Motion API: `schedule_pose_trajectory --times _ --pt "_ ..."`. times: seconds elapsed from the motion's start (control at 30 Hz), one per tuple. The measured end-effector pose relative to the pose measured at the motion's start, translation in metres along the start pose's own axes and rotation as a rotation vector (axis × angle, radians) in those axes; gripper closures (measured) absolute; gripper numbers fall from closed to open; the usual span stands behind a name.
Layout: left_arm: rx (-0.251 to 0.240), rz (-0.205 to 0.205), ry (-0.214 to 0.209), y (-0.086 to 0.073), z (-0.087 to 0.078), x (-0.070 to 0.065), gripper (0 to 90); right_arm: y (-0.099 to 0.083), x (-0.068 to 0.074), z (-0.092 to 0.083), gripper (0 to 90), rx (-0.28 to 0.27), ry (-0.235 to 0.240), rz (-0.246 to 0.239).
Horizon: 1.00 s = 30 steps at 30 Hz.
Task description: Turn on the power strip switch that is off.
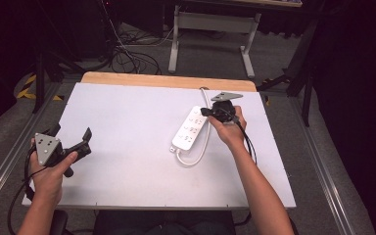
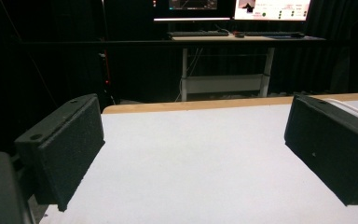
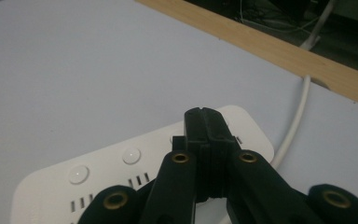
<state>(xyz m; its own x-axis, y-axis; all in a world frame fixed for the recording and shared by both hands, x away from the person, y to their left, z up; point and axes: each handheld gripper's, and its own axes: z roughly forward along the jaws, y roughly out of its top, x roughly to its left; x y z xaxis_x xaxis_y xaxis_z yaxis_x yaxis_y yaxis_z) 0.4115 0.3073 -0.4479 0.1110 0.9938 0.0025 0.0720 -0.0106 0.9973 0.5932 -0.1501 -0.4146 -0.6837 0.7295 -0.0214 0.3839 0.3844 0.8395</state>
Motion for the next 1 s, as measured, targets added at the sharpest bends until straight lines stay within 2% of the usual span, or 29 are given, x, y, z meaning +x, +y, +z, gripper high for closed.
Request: schedule_pose_trajectory --times 0.23,0.43,0.6,0.67,0.83,1.0 --pt "-0.001 0.002 0.001 0.000 0.000 -0.001 5.2 -0.012 0.005 -0.025 90.0 -0.080 0.027 -0.012" --pt "-0.001 -0.012 0.005 0.000 -0.001 0.001 5.2 -0.025 0.001 -0.051 90.0 -0.162 0.038 0.015" --pt "-0.003 -0.014 0.005 0.000 0.000 0.001 5.2 -0.038 -0.004 -0.069 90.0 -0.208 0.028 0.045" --pt "-0.002 -0.013 0.002 0.000 0.000 0.001 5.2 -0.041 -0.007 -0.077 90.0 -0.247 0.031 0.059" --pt "-0.006 -0.018 0.006 0.000 -0.001 0.002 5.1 -0.048 -0.007 -0.092 90.0 -0.330 0.014 0.065" --pt "-0.008 -0.019 0.005 0.001 -0.001 0.002 5.1 -0.066 -0.008 -0.105 90.0 -0.370 0.004 0.058"
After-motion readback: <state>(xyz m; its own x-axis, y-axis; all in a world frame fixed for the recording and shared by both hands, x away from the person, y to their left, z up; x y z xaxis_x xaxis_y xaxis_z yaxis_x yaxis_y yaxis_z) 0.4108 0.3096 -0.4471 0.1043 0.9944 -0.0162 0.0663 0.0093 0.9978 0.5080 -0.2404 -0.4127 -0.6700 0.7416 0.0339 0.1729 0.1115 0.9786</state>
